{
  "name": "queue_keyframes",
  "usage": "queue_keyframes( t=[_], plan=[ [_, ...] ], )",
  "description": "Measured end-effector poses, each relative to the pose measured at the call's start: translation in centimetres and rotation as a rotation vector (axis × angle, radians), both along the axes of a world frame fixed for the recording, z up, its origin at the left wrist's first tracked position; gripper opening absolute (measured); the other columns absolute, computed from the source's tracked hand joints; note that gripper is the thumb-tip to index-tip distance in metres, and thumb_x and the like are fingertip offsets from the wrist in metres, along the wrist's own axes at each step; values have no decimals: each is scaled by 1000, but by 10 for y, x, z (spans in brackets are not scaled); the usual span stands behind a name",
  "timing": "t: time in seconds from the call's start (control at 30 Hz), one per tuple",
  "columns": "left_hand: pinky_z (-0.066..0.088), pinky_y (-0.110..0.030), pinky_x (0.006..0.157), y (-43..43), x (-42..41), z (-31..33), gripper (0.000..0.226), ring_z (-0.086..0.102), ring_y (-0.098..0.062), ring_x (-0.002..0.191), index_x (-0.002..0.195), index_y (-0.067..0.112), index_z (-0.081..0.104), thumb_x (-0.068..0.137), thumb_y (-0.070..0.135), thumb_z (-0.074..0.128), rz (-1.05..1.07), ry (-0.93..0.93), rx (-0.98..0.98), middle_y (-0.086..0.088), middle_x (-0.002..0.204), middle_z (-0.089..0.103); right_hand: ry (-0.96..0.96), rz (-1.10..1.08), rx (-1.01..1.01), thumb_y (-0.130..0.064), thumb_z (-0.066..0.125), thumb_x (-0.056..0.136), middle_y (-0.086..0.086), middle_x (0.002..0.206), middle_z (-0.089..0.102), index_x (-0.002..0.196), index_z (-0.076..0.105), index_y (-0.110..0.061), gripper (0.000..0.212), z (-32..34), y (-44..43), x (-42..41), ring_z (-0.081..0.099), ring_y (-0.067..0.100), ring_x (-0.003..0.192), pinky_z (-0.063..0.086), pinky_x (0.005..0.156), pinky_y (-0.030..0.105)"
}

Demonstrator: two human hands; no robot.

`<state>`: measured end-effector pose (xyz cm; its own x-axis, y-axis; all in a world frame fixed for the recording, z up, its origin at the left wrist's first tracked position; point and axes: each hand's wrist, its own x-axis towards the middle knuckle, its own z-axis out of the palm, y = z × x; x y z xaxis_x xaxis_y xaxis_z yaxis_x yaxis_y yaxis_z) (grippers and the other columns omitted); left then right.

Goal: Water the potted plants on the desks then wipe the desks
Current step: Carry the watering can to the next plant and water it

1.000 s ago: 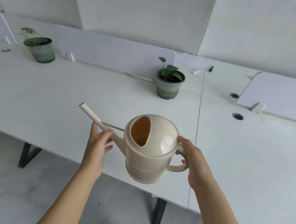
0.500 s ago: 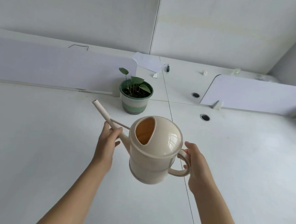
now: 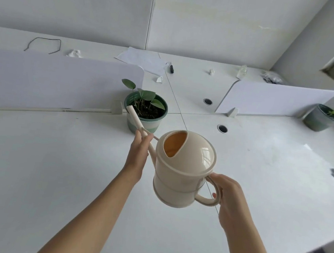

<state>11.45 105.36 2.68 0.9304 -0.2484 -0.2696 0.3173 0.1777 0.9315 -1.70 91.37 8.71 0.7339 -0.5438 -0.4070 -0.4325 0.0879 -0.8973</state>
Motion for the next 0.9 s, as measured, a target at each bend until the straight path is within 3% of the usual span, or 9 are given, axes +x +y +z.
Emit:
queue_keyframes(
  t=[0.1, 0.2, 0.3, 0.37, 0.53, 0.73, 0.9],
  plan=[
    [32, -45, 109, -6, 10, -2, 62, 42, -26, 128, 137, 20, 35, 82, 46, 42, -14, 44, -3, -7, 135, 48, -23, 13, -9, -23, 60, 63, 5, 82, 54, 78, 61, -3, 26, -2, -3, 6, 46, 17, 87, 29, 82, 35],
    [34, -47, 108, -14, 16, 0, 76, 44, -26, 125, 136, 14, 38, 72, 56, 36, -3, 109, -9, -9, 135, 49, -60, 5, -1, -13, 58, 81, 6, 90, 60, 84, 58, 11, 24, -5, -11, 11, 52, 21, 96, 32, 87, 35],
    [32, -49, 108, -22, 21, 0, 71, 43, -26, 127, 137, 14, 36, 81, 57, 33, 12, 145, -11, -8, 138, 47, -79, -41, 1, -9, 56, 84, 10, 121, 59, 75, 62, -4, 12, -4, -16, 16, 51, 23, 116, 36, 81, 32],
    [31, -49, 109, -27, 23, -1, 60, 42, -25, 129, 139, 18, 35, 91, 53, 29, 17, 167, -11, -6, 141, 45, -84, -67, -10, -10, 57, 84, 11, 128, 56, 70, 60, -8, 14, -1, -19, 20, 51, 21, 117, 36, 71, 27],
    [33, -48, 108, -44, 29, -3, 56, 44, -25, 126, 138, 22, 35, 92, 52, 26, -1, 208, -33, -3, 138, 46, -109, -99, -52, -10, 57, 84, 13, 131, 55, 66, 58, -8, 19, 5, -30, 28, 47, 23, 125, 34, 69, 26],
    [34, -46, 107, -61, 41, 2, 55, 48, -25, 120, 132, 18, 39, 94, 52, 22, -64, 217, -64, -3, 124, 54, -124, -138, -130, -10, 57, 86, 9, 129, 54, 64, 60, -7, 22, 20, -38, 40, 48, 19, 118, 36, 70, 25],
    [33, -46, 109, -77, 51, 8, 72, 48, -23, 121, 135, 12, 37, 90, 63, 14, -97, 204, -78, -9, 129, 55, -128, -151, -198, -11, 58, 86, 8, 128, 52, 63, 60, -6, 23, 35, -39, 47, 46, 15, 120, 33, 57, 23]
  ],
)
